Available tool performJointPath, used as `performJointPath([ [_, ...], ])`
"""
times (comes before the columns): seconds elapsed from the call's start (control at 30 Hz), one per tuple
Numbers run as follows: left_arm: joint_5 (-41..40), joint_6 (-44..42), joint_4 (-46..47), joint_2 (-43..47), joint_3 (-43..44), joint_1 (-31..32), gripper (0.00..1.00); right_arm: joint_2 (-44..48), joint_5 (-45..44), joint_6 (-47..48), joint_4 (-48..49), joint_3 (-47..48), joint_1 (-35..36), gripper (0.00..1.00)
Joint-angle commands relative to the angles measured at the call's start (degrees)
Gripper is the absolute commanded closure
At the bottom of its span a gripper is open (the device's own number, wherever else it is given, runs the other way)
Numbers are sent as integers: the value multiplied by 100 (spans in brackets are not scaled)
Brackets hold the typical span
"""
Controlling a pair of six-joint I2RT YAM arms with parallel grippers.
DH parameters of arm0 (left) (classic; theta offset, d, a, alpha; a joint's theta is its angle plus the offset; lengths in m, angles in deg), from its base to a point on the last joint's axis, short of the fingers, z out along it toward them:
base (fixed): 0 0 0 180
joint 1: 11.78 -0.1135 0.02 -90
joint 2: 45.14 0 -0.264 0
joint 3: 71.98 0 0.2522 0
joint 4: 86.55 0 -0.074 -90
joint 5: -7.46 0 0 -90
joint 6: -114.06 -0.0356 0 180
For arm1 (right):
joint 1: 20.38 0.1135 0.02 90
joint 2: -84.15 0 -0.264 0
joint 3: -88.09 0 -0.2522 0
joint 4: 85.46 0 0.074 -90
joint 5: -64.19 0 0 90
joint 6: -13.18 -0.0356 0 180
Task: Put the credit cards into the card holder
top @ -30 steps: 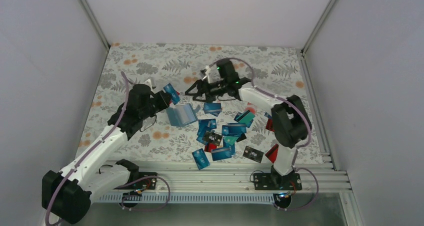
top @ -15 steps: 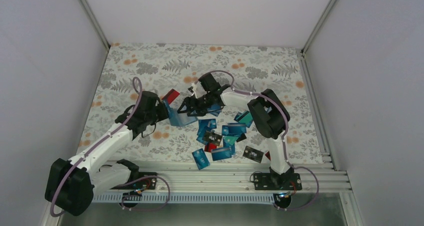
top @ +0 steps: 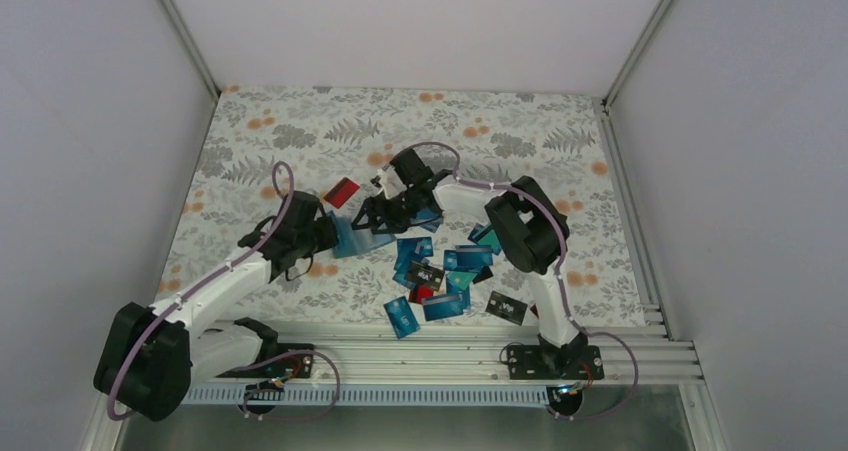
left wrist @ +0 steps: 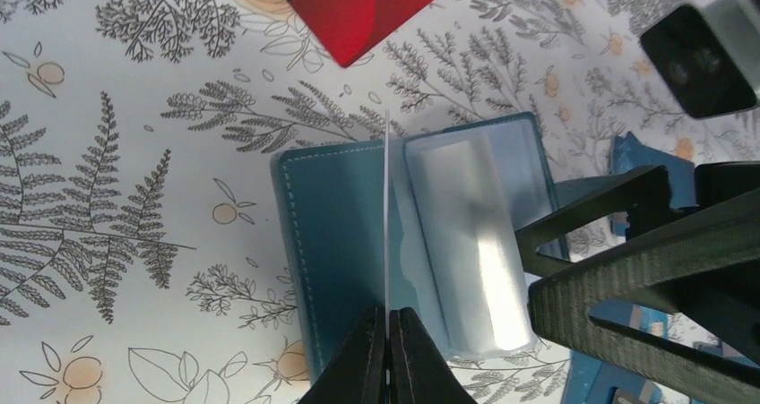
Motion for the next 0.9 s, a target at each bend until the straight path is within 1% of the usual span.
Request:
performJointPath([
  [0.0,32,-57,302,-101,-223,-26,98,-117,230,78,66,327,237,24],
  [0.27,95,67,516,20,-585,-39,98,-336,707,-34,388,604,454,25],
  [0.47,411,167,755,374,-936,-92,98,-596,847,-110,618,625,536,26],
  [0.53,472,202,729,618,-1033,-108,97,-702,882,-135,704,607,538,27],
  [0.6,716,274,815,1009,-1250,-224,98,-817,933,-144,776,569,545,29],
  [0.77,1277,527,813,2296,-1796,-866,98,-880,979,-95,903,443,546,31],
  [0.87,1431,334,670,2865,-1703,-1286,98,-862,977,-38,930,332,546,31],
])
